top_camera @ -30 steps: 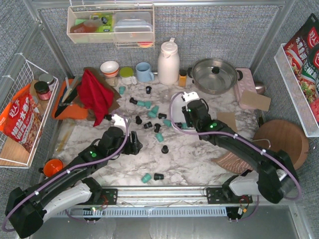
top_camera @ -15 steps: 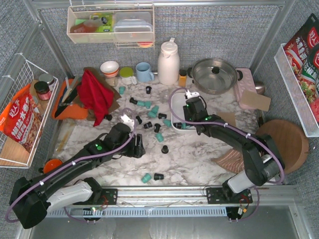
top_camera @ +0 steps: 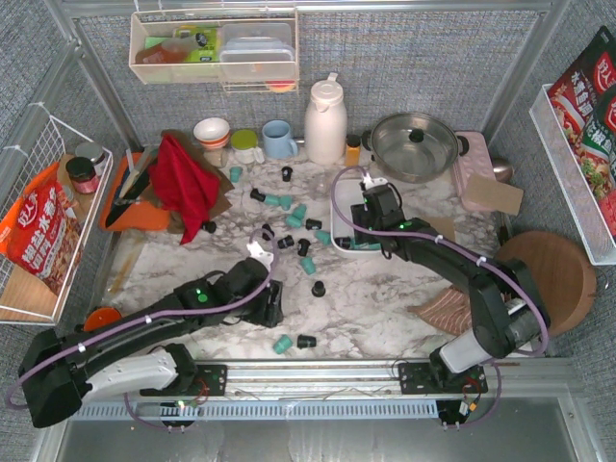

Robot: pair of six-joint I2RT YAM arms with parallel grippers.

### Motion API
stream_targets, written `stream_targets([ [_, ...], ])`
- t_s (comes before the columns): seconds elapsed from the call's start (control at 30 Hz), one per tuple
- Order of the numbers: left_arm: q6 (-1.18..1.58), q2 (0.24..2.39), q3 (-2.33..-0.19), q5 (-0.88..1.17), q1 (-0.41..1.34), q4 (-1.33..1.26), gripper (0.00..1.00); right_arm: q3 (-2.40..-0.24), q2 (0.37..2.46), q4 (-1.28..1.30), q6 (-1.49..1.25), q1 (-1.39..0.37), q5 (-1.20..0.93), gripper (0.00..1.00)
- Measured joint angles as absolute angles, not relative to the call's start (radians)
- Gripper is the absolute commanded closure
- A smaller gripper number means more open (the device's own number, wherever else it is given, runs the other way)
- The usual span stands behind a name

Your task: Mix the coffee capsules in the storage basket

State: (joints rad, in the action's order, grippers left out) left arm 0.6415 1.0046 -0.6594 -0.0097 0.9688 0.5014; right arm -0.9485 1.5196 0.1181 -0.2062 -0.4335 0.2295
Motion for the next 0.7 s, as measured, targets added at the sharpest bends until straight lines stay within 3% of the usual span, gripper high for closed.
stream_targets([
  [0.37,0.684,1.029,-0.617,-0.140,1.221,0.493,0.38,-0.932,1.456,0.133,-0.207,-0.434,0.218,0.40],
  [0.7,0.672,1.176,-0.624,-0.212,1.325,0.469,0.40,-0.929,1.451,0.153,-0.207,-0.434,0.205,0.40],
])
